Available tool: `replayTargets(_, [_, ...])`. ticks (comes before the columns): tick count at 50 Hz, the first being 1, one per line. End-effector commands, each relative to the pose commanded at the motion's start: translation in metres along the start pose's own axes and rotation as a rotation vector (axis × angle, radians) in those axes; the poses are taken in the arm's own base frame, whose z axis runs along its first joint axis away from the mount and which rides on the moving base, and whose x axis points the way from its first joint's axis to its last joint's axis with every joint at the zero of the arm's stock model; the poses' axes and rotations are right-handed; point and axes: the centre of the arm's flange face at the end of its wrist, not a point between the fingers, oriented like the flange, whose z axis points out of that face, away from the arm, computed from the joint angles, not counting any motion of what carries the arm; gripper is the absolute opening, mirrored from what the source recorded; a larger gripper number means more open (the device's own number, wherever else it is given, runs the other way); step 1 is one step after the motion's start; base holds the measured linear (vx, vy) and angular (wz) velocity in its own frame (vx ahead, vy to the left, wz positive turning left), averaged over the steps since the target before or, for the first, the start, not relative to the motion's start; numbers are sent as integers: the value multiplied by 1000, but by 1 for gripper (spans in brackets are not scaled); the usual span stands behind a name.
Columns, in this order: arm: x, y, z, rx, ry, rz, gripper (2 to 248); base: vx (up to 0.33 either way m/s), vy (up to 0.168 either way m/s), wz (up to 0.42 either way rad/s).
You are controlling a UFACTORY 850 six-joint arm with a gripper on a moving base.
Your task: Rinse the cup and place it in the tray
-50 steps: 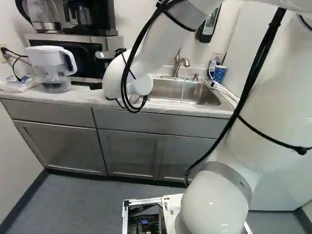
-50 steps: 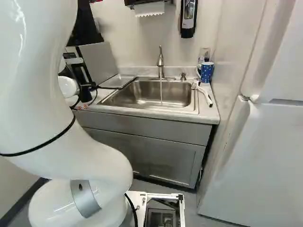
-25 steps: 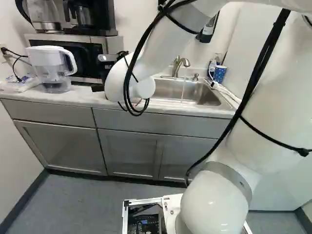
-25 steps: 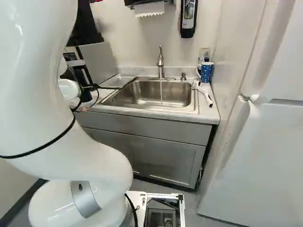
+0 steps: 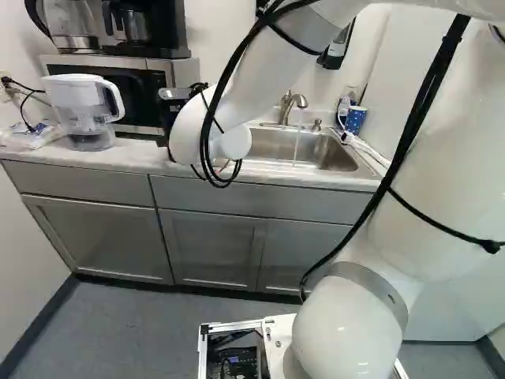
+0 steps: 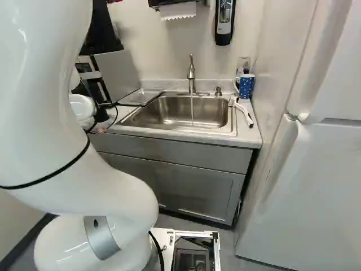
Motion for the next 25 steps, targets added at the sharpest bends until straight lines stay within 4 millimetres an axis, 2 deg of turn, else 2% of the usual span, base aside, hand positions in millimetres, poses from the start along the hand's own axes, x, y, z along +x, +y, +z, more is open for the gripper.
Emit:
replayTargets(1, [0,0,0,0,0,0,174,0,0,0])
replayTargets(2, [0,0,0,0,0,0,137,0,0,0])
replayTargets(7, [0,0,0,0,0,0,137,0,0,0])
replayTargets(8, [0,0,0,0,0,0,125,0,0,0])
replayTargets(25, [2,0,-1,0,5,0,125,0,0,0])
